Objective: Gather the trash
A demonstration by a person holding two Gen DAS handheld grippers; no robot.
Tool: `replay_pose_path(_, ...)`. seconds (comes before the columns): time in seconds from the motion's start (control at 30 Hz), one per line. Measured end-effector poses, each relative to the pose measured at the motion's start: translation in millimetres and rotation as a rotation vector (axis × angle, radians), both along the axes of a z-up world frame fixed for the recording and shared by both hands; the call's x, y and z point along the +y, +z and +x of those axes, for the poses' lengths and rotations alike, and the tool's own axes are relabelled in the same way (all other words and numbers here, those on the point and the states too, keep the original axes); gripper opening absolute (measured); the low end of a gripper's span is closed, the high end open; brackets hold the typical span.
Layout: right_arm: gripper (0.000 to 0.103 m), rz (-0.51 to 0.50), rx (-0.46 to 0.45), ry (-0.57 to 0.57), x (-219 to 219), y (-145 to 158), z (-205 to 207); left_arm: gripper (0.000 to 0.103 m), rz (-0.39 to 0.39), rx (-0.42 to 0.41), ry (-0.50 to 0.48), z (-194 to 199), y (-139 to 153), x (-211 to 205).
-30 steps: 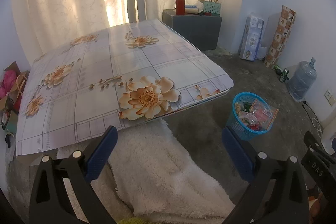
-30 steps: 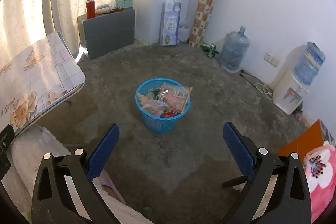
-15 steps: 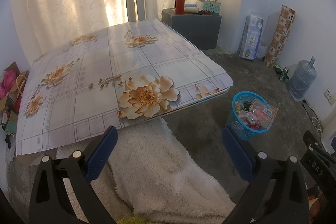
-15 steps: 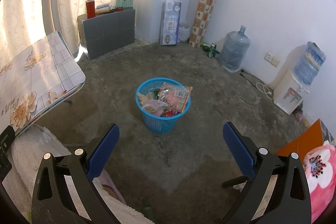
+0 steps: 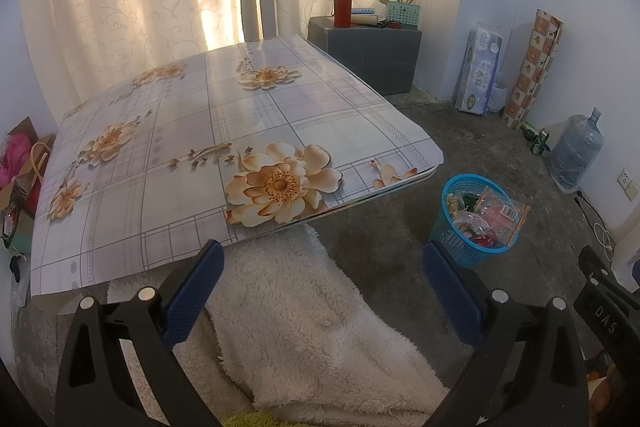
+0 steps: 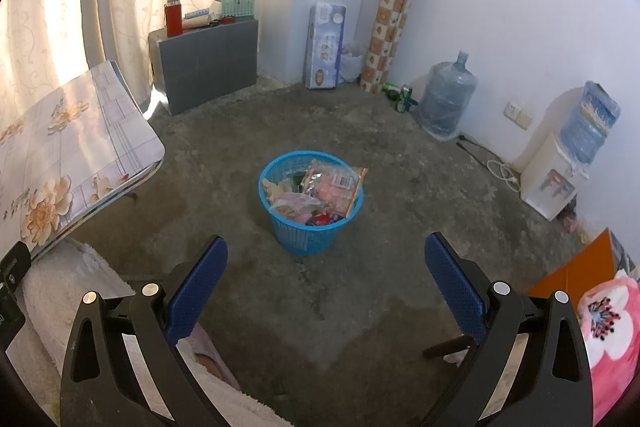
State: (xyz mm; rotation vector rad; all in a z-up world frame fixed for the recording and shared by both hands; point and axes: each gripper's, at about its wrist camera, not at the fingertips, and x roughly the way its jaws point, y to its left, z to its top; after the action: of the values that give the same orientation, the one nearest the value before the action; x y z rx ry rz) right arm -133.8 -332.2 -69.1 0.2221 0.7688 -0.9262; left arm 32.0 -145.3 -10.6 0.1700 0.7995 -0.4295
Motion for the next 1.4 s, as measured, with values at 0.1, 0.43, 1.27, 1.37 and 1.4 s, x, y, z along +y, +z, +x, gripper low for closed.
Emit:
replay_pose_path(0.1,0.095,0.001,0.001,-0.001,0.8,0.0,0.2,0.097,0.001,0.0,-0.001,0.1,0.1,0.0)
replay_pose_path(0.43,0.095,0.0,-0.001,-0.006,3.6,-0.3,0.1,0.097,0.002,0.0,-0.004,-2.2,-1.9,0.2)
replay_pose_path(1.27,0.095,-0.001,0.0,-0.003,3.4,0.1,1.3,0.097,0.003,0.002,-0.004,-2.2,-1.5,-0.2)
replay_pose_path(1.37,0.095,-0.001,0.0,-0.006,4.7,-0.7,0.8,0.097,0.003,0.002,-0.005,-2.5,-2.1,0.3)
replay_pose_path(1.4,0.095,0.001,0.0,-0.007,5.2,-0.8,0.9,0.097,0.003,0.003,-0.006,-2.5,-2.2,0.3)
